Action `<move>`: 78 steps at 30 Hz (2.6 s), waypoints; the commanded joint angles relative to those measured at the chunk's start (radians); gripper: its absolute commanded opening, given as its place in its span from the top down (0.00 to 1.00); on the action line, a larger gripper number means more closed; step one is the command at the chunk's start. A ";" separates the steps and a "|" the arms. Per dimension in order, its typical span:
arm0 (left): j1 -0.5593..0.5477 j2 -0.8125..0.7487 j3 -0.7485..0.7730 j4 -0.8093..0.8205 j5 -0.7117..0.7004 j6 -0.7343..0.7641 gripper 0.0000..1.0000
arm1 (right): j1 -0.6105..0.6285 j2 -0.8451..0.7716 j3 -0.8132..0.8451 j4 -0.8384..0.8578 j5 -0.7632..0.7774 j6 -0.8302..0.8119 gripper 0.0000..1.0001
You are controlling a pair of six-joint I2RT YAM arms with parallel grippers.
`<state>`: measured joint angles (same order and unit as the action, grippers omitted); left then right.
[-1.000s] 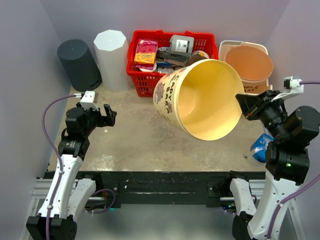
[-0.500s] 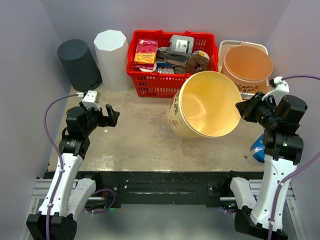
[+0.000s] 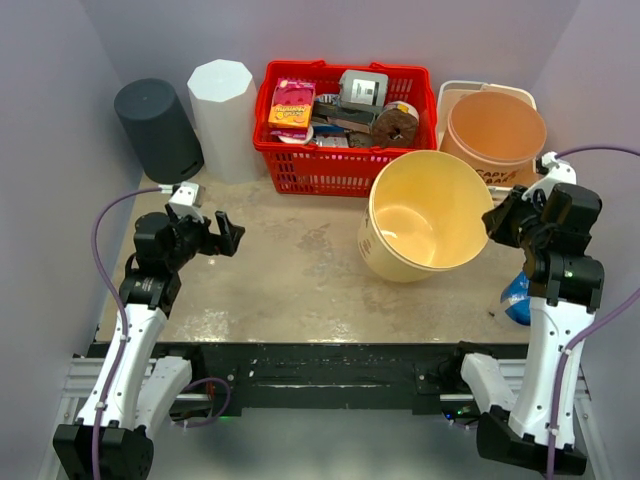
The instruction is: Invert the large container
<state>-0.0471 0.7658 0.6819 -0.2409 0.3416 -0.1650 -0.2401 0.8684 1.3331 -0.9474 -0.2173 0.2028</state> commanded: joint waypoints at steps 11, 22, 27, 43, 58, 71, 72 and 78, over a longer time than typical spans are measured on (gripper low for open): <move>0.006 0.001 -0.001 0.046 0.033 -0.008 0.02 | 0.356 0.131 0.126 -0.027 0.450 0.067 1.00; 0.006 -0.002 0.004 0.038 0.030 -0.005 0.02 | 0.634 0.254 0.189 -0.079 0.798 0.184 1.00; 0.006 -0.005 -0.005 0.130 0.152 -0.080 0.02 | 0.732 0.310 0.213 -0.091 0.912 0.222 1.00; -0.270 0.116 0.057 0.367 0.099 -0.364 0.02 | 0.987 0.463 0.278 -0.117 1.156 0.288 1.00; -0.390 0.222 0.047 0.381 0.008 -0.338 0.03 | 1.214 0.679 0.365 -0.168 1.266 0.326 1.00; -0.390 0.228 -0.051 0.370 -0.043 -0.312 0.50 | 1.317 0.724 0.462 -0.186 1.260 0.383 1.00; -0.390 0.230 -0.057 0.377 -0.038 -0.318 0.52 | 1.323 0.713 0.463 -0.170 1.248 0.382 1.00; -0.390 0.268 -0.090 0.413 -0.021 -0.329 0.62 | 1.354 0.666 0.416 -0.070 1.101 0.363 1.00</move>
<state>-0.4271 1.0058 0.6094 0.0914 0.2707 -0.4908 1.0851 1.5822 1.7519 -1.1404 1.0374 0.5323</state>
